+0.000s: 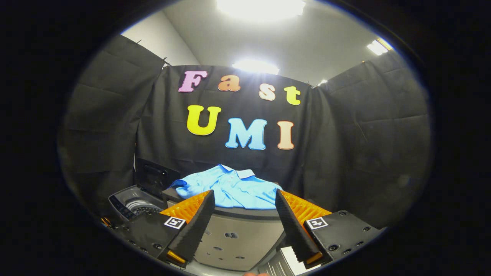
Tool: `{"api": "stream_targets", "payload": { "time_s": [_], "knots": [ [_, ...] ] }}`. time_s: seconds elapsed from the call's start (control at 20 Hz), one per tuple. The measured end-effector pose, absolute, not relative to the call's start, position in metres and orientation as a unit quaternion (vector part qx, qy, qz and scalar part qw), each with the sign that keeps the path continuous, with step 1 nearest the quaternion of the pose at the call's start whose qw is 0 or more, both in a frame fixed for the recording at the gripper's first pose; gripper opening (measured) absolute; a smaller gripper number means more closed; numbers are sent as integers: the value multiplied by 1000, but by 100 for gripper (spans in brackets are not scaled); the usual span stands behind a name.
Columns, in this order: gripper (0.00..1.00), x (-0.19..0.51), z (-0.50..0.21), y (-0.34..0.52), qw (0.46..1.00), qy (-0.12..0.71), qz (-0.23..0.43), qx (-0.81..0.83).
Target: Put the clothes into the washing machine and then close the washing machine lid.
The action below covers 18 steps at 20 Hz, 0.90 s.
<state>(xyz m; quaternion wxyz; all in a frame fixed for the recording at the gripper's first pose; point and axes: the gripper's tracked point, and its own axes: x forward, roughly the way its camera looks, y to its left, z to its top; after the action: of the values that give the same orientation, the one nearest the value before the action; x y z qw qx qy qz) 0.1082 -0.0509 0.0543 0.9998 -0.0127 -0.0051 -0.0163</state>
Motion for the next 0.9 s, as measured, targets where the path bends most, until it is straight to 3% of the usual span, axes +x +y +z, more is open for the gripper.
{"api": "stream_targets", "payload": {
  "time_s": [0.45, 0.9],
  "knots": [
    [98, 264, 39, -40, 992, 116, 42, 12],
    [99, 352, -12, -8, 964, 243, 104, 21]
  ]
}}
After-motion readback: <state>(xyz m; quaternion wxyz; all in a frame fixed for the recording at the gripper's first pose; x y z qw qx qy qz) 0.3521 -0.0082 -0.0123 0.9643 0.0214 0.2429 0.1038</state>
